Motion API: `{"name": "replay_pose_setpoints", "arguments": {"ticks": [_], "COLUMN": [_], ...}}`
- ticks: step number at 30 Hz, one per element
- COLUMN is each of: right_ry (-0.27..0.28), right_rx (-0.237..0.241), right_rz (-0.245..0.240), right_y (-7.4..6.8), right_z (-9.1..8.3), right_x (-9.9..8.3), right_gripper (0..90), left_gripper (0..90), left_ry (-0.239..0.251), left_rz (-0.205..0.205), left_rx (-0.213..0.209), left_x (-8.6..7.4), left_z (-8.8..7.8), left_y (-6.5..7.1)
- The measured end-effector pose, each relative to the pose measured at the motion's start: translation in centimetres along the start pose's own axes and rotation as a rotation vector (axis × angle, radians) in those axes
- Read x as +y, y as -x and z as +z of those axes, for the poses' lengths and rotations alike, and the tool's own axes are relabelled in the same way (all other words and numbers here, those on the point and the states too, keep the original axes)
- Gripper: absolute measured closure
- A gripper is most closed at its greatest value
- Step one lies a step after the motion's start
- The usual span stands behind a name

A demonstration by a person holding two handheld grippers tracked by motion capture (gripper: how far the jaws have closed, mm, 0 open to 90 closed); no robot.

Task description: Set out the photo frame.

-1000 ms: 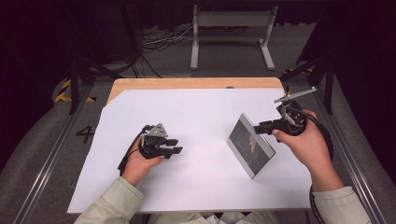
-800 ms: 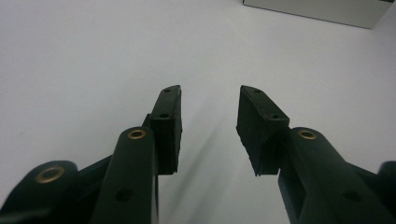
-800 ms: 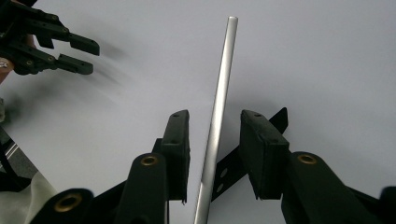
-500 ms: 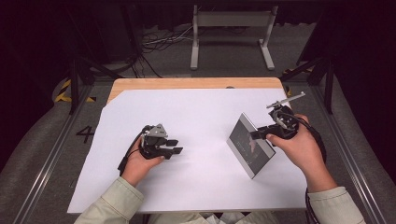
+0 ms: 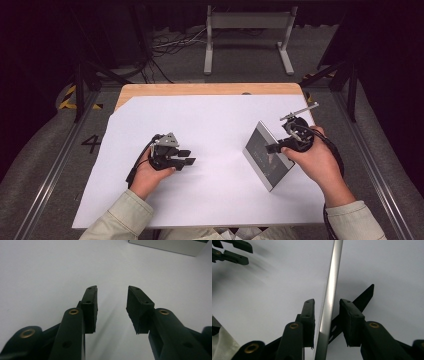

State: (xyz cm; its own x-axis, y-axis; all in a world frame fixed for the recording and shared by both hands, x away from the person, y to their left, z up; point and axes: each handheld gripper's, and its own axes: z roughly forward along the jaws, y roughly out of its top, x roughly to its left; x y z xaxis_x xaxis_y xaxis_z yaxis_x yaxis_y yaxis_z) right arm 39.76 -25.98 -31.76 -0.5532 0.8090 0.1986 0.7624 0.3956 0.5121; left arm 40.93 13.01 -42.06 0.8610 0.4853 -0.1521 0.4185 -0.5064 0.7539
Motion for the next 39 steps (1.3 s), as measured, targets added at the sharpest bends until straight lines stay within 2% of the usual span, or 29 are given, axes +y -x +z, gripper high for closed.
{"name": "replay_pose_setpoints", "arguments": {"ticks": [10, 11, 12, 19, 22, 28, 39], "right_ry": [-0.014, -0.011, -0.012, -0.022, -0.022, -0.024, -0.014], "right_rx": [-0.041, -0.043, -0.029, -0.045, -0.021, -0.018, 0.024], "right_rz": [-0.01, -0.012, -0.007, -0.008, -0.015, -0.024, -0.105], "right_y": [-0.6, -0.7, -0.8, -0.9, -0.8, -0.9, -1.2], "right_z": [-0.2, -0.2, -0.3, -0.4, -0.4, -0.5, -1.1], "right_x": [0.2, 0.2, 0.2, 0.4, 0.4, 0.7, 2.2], "right_gripper": [74.1, 79.8, 80.0, 82.1, 83.9, 83.9, 83.9], "left_gripper": [62.1, 62.1, 62.1, 62.1, 62.1, 62.1, 62.1], "left_ry": [0.002, 0.0, 0.0, -0.001, 0.0, 0.001, 0.014], "left_rz": [-0.01, -0.009, -0.009, -0.01, -0.015, -0.015, -0.036], "left_rx": [-0.004, -0.003, -0.003, -0.006, -0.007, 0.001, 0.03], "left_x": [-0.1, -0.1, -0.1, -0.1, -0.1, -0.3, -1.1], "left_z": [0.0, 0.0, 0.0, 0.0, 0.0, -0.2, -1.3], "left_y": [-0.1, -0.1, -0.1, -0.1, -0.1, -0.2, -0.4]}}
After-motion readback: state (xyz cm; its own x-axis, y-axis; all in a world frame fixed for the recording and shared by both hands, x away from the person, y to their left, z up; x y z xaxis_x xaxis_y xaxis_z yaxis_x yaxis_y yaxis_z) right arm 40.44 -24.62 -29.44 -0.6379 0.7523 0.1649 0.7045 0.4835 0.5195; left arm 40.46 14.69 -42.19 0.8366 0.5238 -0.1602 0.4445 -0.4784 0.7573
